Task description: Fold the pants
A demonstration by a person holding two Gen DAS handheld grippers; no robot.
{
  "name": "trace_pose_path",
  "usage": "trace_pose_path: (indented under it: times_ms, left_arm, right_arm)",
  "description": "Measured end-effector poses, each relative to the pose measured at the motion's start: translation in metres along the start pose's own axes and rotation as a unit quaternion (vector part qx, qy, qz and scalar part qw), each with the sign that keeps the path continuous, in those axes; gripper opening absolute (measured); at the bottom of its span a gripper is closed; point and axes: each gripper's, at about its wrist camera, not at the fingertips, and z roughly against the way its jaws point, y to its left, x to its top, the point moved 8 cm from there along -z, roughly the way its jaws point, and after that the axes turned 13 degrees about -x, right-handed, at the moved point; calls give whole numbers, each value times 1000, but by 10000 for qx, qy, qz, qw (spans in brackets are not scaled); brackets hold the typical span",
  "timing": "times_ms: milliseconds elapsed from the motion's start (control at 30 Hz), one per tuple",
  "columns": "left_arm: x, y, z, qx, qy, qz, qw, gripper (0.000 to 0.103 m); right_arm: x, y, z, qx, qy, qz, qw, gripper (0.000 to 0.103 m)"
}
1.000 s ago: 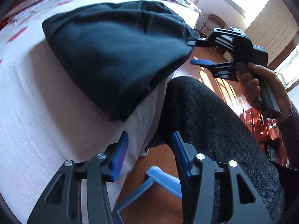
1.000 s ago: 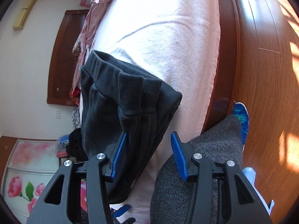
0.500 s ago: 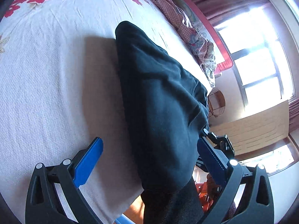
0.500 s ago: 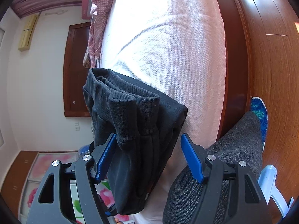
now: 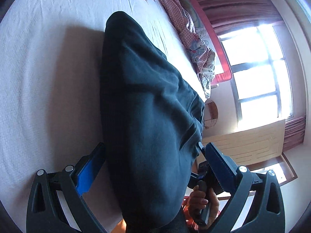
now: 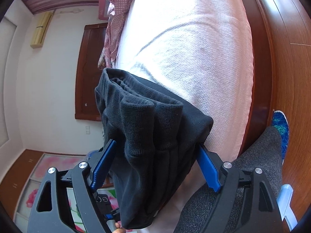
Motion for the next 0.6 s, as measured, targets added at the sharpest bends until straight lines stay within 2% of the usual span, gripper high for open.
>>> trace_pose_path:
  times_ms: [100, 133, 167, 233, 267, 300, 333, 400, 500, 600]
  left_arm:
    - [8, 3, -12, -56, 24, 173, 9998, 101]
    - [10, 3, -12, -132, -15, 213, 9997, 101]
    - [10, 2, -11, -213, -47, 240, 9995, 101]
    - [12, 0, -14, -287, -51, 321, 9991, 98]
    - [11, 0, -13, -299, -54, 390, 9988, 92]
    - [12, 3, -14, -191, -48, 505, 9985, 68]
    - [13, 8, -14, -74, -36, 628, 9980, 46]
    - [15, 9, -16, -113, -3, 690, 9976, 28]
    - [18, 4, -17, -84, 29, 711, 9974, 25]
    - [27, -15, -14, -272, -39, 608, 9978, 24]
  right_arm:
    - [2, -2, -4, 20, 11, -26, 10000, 80]
    - [2, 0, -3, -13, -41, 32, 10000, 77]
    - [2, 1, -2, -75, -95, 108, 9999, 72]
    - [0, 4, 4, -212, -180, 177, 9995, 53]
    - [0, 6, 9, -251, -218, 175, 9993, 49]
    - [-1, 9, 15, -319, -261, 225, 9989, 41]
    - [-2, 15, 20, -376, -299, 324, 9983, 38]
    - [-3, 29, 28, -485, -341, 546, 9967, 35]
    - [-2, 59, 39, -405, -385, 824, 9950, 32]
    - [0, 94, 48, -323, -426, 1221, 9911, 30]
